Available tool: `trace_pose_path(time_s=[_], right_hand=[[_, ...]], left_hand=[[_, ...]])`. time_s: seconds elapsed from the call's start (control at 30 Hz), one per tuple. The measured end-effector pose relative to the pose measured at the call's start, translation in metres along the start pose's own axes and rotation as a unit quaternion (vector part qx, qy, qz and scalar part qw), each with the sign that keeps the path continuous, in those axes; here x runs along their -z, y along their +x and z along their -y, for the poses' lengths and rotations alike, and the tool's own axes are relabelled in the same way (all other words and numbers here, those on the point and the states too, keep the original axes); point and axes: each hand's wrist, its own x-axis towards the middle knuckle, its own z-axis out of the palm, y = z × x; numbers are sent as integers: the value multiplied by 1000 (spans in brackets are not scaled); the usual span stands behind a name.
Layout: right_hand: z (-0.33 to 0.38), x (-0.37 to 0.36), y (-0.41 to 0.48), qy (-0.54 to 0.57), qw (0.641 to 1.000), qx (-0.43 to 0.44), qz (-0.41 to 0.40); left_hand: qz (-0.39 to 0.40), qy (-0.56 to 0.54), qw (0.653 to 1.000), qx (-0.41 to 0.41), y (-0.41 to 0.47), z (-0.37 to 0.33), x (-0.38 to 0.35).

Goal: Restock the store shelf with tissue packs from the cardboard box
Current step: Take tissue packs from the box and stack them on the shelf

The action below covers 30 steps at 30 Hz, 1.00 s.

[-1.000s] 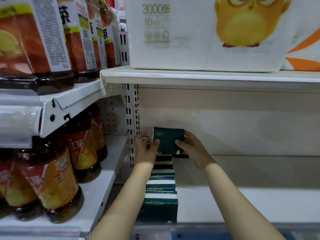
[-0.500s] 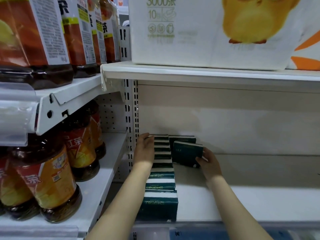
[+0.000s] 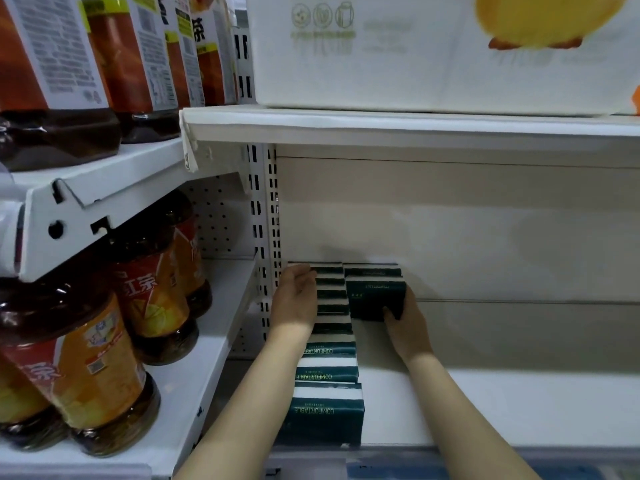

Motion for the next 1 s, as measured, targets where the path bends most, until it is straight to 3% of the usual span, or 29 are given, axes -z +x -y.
trace_pose_path(time_s=[0.27,0.5,0.63,0.83,1.0], right_hand=[[4,3,1,-34,998,-29,47],[25,17,-4,-5,986,-127,106],[36,30,-17,25,989,-124,75],[60,58,-37,128,990,-60,-6],[82,87,-65,262,964,-26,-40]], left_hand=[[4,37,999,-12,1,4,-1],[17,81,996,-23,-5,-2,-1],[37,153,986,-57,-9,-4,-3],[77,151,981,-93,-20,-31,-2],[121,126,979,-106,-47,-60,-14]])
